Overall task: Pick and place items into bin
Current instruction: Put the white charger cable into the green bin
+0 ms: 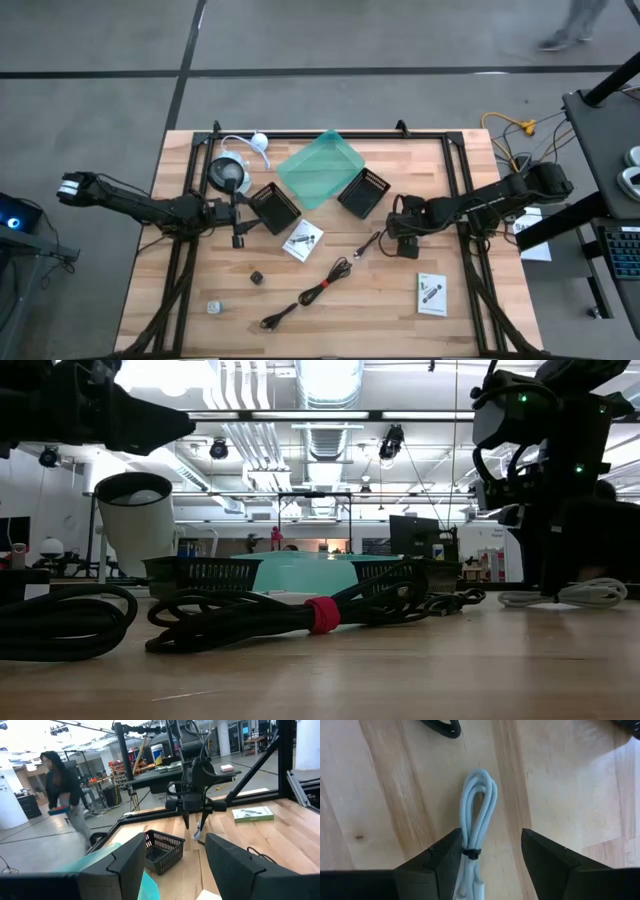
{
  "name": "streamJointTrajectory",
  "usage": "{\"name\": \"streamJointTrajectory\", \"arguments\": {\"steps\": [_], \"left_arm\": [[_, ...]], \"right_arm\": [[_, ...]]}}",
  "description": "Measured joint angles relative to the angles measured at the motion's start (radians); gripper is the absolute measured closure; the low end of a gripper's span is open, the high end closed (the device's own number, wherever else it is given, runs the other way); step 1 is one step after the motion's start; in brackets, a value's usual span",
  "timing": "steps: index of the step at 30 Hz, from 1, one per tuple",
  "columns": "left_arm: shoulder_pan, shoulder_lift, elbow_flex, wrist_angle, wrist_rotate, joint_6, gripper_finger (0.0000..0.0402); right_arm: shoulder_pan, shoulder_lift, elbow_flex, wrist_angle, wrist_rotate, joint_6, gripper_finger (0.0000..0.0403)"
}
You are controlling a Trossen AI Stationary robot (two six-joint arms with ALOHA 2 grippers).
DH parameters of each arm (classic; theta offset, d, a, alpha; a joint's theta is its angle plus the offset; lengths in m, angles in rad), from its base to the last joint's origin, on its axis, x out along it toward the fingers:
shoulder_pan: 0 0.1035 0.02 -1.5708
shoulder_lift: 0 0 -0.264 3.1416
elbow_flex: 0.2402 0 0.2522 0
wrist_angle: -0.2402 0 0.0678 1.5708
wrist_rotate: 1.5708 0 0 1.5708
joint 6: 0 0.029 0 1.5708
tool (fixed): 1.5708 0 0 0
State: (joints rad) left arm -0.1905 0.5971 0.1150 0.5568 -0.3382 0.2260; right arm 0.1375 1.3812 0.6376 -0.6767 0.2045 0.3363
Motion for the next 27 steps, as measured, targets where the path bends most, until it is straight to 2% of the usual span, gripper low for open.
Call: {"name": "streamJointTrajectory", "arguments": {"steps": [10, 27], "left_arm": [[0.001, 0.033, 0.0, 0.013, -0.008, 0.0, 0.0213], [0.0, 0.04, 0.003, 0.011, -0.008, 0.0, 0.0213]], "right_arm": [[0.0, -0.033, 0.0, 0.002, -0.034, -0.002, 0.0214], [0.0, 0.029, -0.006, 0.013, -0.034, 0.005, 0.0214]]}}
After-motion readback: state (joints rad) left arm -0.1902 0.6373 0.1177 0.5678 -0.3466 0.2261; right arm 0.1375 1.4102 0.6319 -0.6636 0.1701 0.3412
